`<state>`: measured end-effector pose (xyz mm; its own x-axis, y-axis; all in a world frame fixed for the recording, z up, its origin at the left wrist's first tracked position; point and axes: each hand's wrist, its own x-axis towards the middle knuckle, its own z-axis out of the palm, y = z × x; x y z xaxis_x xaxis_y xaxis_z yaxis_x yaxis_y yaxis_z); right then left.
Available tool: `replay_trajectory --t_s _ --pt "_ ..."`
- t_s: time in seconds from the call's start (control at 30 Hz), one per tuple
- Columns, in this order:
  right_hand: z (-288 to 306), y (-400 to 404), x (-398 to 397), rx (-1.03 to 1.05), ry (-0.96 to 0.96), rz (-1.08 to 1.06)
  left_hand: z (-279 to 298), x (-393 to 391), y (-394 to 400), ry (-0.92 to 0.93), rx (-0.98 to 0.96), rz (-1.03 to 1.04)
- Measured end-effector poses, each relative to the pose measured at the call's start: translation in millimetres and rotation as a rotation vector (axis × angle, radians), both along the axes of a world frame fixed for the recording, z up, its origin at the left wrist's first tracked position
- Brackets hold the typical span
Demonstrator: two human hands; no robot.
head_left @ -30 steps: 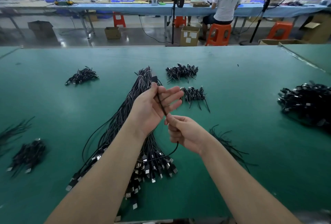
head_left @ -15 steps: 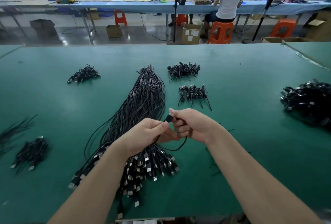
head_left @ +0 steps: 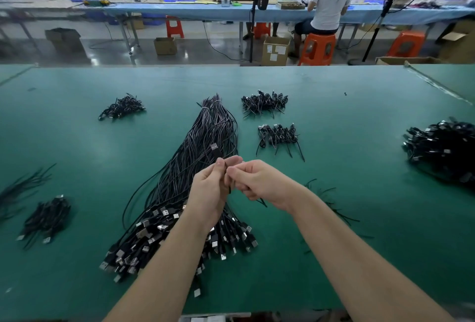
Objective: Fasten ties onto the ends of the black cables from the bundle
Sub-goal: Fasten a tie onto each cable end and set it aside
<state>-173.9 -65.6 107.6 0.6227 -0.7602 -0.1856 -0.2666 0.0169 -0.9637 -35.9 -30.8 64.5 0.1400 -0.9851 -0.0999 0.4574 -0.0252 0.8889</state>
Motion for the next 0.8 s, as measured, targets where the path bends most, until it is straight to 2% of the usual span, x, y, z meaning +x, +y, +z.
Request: replay_trajectory --t_s 0.1,0.2,0.37,0.53,0.8 --pt "-11.3 4.4 -0.4 0.001 0.010 -0.006 7.9 -6.3 -0.5 0.157 0.037 0.043" --pt "-22.3 8.2 -4.3 0.035 -0.007 0.017 12.1 -8.5 -0.8 0.227 0.030 0.087" --pt "-27.8 9.2 -12.2 0.102 -0.112 0.031 14.5 -8.8 2.2 0.244 -0.001 0.063" --pt "-36.1 10.5 -11.9 0.062 -0.055 0.040 21.9 -7.5 -4.0 0.319 0.005 0.115" --pt "-43.6 6.8 -11.2 0.013 -0.078 0.039 21.0 -3.0 -5.2 0.300 -0.012 0.072"
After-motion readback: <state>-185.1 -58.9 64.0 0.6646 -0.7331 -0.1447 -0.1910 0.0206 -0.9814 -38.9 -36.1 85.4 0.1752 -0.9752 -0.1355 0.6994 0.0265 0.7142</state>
